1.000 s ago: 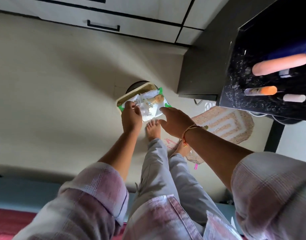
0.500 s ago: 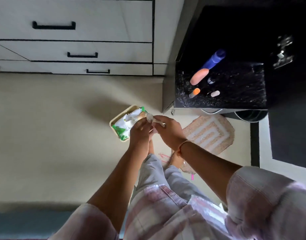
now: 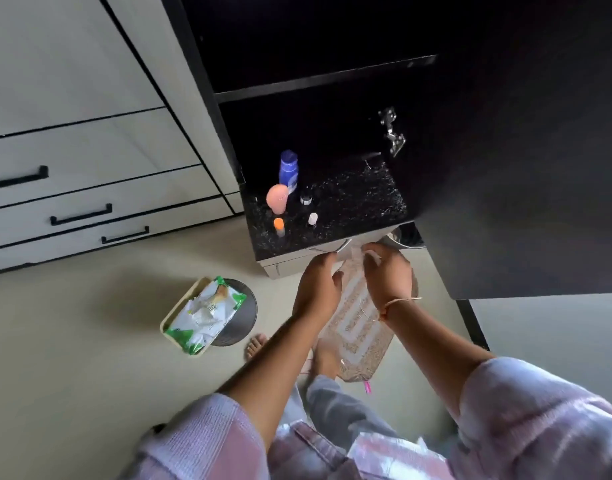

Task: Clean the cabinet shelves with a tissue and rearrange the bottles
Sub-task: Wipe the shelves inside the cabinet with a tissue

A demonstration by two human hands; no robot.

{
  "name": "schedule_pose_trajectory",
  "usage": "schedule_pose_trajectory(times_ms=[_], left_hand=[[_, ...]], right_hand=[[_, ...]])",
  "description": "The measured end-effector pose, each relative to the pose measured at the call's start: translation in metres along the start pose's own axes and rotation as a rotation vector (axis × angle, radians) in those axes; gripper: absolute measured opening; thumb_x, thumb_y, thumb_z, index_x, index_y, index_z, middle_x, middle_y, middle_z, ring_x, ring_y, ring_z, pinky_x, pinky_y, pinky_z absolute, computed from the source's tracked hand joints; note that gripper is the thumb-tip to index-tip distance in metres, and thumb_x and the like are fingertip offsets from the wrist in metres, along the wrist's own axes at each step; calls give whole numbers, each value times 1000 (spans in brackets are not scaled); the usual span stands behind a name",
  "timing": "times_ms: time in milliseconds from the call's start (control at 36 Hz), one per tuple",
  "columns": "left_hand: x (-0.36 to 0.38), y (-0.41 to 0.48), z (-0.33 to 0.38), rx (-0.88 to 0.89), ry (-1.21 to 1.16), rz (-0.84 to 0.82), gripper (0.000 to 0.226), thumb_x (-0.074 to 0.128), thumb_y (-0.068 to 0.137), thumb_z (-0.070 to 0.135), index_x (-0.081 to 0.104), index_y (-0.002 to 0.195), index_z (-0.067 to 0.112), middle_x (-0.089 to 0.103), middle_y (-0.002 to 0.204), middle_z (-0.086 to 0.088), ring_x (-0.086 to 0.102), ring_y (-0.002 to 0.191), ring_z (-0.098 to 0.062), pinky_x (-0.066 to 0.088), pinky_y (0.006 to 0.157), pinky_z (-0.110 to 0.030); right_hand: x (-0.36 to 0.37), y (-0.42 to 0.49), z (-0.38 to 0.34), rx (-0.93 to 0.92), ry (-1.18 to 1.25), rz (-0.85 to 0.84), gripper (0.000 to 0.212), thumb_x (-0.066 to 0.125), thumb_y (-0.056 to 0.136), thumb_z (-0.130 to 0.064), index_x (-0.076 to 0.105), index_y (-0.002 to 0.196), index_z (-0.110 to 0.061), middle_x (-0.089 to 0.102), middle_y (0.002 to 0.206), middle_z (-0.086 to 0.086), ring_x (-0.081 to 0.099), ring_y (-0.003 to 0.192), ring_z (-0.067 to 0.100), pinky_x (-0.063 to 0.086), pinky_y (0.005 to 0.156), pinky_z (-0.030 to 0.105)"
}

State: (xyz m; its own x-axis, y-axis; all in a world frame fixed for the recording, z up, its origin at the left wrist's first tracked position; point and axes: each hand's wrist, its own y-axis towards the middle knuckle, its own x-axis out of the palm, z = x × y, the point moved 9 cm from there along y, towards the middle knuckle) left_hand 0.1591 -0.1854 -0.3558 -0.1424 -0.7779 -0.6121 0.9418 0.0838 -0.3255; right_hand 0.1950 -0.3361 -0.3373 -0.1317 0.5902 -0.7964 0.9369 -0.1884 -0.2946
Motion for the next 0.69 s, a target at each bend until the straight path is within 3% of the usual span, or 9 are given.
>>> schedule_pose_trajectory(times_ms=[111,194,306,417,528,611,694], left_hand=[[29,33,22,102,236,-103,57,50,97,12,29,150,12,29,156,-8,30,143,-25,32,113,-35],[43,58,22,119,367,-141,68,48,95,1,15,154,12,12,162,-6,15,149,-22,23,119,-34],[47,80,18,137,448,-134,67,40,95,1,13,155,12,10,163,-6,12,150,-20,18,121,-34],[53,88,7,92,472,-174,65,37,97,5,12,155,16,9,163,-4,11,150,-18,15,121,-31],[59,93,-5,17,506,-196,66,31,95,0,9,155,15,4,163,-2,10,150,-20,18,121,-35],[59,98,-11,-84,495,-231,62,30,97,6,12,155,17,9,163,-3,22,147,-26,24,118,-37],[56,97,-2,-65,555,-252,60,34,99,11,14,155,18,15,162,-7,30,143,-33,27,115,-38]], right_hand=[[-7,44,7,-94,-60,-6,37,44,96,-9,65,124,-21,60,132,0,57,118,20,42,98,25],[6,65,2,-172,-104,-71,44,40,99,-7,52,140,-18,46,144,-6,42,134,16,31,107,15],[41,71,-17,-409,-312,-188,58,33,97,0,23,153,-11,13,163,1,22,147,18,17,118,23],[64,66,-17,-612,-529,-187,61,24,90,-9,28,151,-7,17,162,5,19,149,22,21,120,35],[53,81,2,-565,-723,-147,55,36,92,-12,37,144,5,19,160,17,17,148,29,16,121,39],[26,93,14,-380,-680,-87,55,36,92,-4,29,144,11,18,158,22,22,143,36,27,117,43],[22,104,19,-262,-626,-116,53,38,95,-8,30,143,14,24,152,31,31,138,42,34,111,45]])
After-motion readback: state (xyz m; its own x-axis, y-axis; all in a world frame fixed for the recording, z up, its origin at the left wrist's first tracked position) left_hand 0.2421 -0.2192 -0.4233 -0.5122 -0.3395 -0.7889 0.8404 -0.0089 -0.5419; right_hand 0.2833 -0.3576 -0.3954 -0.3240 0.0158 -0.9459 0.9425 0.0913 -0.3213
